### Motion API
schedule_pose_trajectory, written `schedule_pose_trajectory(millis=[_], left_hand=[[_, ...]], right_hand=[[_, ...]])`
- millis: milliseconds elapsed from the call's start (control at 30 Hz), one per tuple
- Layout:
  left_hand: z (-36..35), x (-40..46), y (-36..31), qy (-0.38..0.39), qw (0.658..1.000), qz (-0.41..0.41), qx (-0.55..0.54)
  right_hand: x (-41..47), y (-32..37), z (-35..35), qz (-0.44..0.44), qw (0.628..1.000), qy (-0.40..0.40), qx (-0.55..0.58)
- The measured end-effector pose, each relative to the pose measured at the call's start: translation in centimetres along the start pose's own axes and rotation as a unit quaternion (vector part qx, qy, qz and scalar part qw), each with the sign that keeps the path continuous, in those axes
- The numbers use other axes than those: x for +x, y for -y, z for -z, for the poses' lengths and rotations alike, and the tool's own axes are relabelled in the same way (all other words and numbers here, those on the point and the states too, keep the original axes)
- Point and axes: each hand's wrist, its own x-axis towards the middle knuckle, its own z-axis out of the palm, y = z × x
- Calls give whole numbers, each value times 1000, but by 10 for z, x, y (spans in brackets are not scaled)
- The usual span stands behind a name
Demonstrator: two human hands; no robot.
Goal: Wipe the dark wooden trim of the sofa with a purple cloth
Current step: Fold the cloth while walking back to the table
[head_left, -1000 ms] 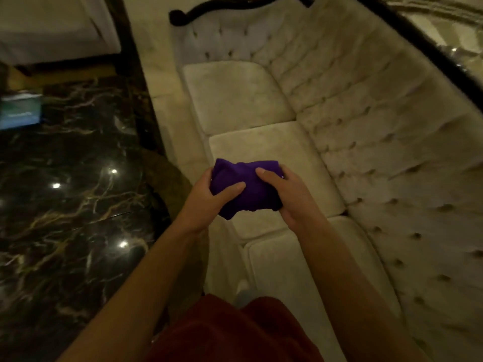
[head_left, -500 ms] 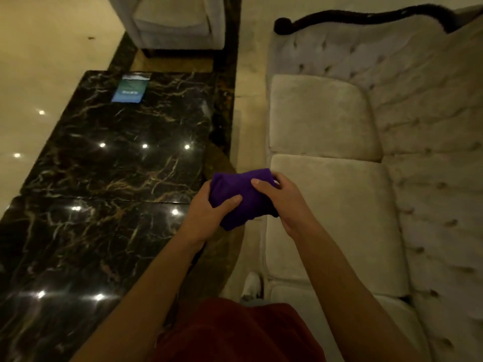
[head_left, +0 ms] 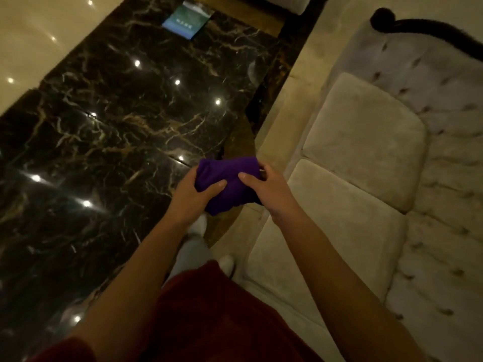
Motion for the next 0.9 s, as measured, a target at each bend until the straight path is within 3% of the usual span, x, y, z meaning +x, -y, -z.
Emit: schedule_pose_trajectory(millis=[233,500,767,900], left_hand=[[21,60,10,-71,997,24,-32],[62,149,4,-86,994,71,-16],[103,225,-3,-135,983,124,-28],[109,248,24,-186,969,155,-51]], right_hand=[[83,13,-33,-2,999,-5,-41],[184,50,-74,-5,988,34,-153],[282,96,-120,9,964,89,-249],[337,82,-142,10,937,170,-305]])
